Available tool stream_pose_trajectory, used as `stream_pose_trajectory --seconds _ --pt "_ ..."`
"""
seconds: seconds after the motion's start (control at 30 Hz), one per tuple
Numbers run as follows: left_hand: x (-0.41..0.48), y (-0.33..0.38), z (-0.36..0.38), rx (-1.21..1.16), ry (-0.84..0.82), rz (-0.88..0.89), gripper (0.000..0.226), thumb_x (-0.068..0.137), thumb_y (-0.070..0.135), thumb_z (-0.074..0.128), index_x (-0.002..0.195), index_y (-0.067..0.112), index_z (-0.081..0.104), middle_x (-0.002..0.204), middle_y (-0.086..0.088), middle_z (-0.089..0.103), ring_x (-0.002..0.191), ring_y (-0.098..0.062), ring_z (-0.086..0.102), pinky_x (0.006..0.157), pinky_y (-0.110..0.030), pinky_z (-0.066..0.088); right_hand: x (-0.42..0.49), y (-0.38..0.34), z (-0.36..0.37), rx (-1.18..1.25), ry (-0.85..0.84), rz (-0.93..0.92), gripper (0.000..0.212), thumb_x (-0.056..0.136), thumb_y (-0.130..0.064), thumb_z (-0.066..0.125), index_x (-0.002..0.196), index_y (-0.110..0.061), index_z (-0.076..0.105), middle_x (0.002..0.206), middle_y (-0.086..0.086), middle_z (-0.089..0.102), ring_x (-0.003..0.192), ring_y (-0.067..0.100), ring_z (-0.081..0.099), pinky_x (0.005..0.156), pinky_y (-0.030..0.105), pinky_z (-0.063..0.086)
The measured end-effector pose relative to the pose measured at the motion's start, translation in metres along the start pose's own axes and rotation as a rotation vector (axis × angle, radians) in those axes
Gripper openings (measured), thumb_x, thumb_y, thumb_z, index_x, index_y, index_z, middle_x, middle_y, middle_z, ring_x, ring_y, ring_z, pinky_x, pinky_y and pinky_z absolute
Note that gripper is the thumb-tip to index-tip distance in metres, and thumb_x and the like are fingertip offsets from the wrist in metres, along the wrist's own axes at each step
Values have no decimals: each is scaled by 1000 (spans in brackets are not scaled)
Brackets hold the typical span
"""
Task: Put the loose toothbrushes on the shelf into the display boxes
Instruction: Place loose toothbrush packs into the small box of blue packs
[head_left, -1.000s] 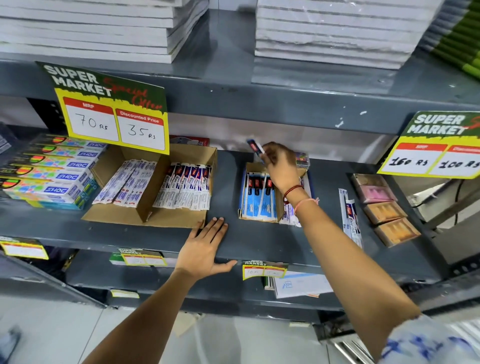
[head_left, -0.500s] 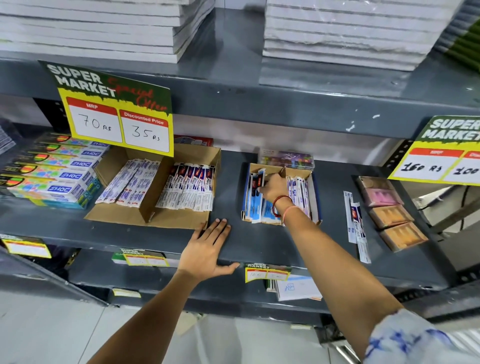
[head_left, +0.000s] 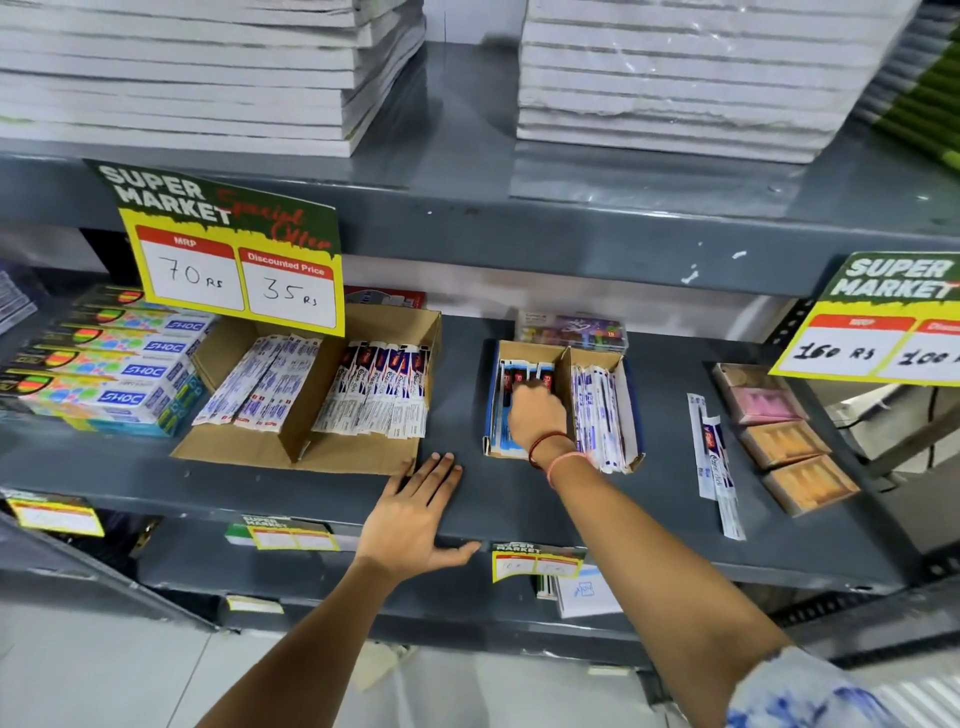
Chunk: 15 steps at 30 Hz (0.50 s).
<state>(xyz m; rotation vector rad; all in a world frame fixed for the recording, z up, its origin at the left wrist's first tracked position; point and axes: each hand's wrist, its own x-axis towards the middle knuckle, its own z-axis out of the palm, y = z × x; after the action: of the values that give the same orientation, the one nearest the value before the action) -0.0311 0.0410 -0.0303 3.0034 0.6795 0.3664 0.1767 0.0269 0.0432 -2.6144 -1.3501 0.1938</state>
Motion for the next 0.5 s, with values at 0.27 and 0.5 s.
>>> stream_pose_trajectory --seconds 0.27,0.5 --pt "1 0 -3 3 -14 -11 88 74 71 44 127 2 54 132 -15 54 123 -28 48 105 -46 24 -2 2 1 14 -13 -38 43 89 -2 42 131 1 43 141 18 45 135 32 37 109 46 38" --pt "0 3 -7 19 -45 -19 86 76 69 43 126 1 54 131 -17 54 123 -29 48 106 -46 23 -33 22 -26 175 218 -110 35 86 2 47 120 0 57 119 20 62 115 37 54 90 43 50"
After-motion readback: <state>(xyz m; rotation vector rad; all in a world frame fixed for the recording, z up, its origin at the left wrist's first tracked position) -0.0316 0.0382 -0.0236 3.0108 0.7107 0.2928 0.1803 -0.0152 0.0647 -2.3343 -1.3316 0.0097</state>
